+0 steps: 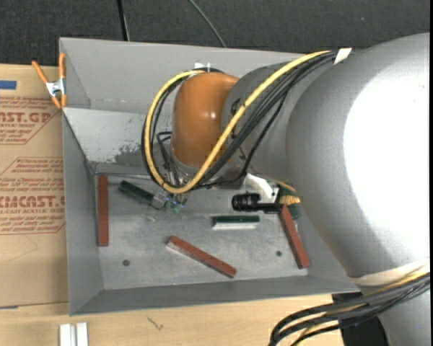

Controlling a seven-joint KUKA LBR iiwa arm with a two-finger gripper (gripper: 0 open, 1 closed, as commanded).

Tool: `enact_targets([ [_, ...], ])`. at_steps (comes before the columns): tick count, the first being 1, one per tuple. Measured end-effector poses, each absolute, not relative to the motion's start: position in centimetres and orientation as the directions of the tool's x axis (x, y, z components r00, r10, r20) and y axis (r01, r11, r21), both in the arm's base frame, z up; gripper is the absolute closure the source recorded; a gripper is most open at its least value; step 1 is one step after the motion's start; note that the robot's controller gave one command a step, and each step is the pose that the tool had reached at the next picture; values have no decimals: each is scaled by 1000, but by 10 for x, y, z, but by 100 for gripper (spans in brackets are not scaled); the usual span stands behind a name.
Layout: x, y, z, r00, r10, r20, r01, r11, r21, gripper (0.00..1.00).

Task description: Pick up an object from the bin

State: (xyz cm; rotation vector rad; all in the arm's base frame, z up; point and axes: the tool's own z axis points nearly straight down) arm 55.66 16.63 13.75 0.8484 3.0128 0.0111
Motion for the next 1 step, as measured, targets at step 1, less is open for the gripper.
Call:
enact_targets([
  [1, 558, 153, 127, -856, 516, 4, 516, 856, -4, 100],
])
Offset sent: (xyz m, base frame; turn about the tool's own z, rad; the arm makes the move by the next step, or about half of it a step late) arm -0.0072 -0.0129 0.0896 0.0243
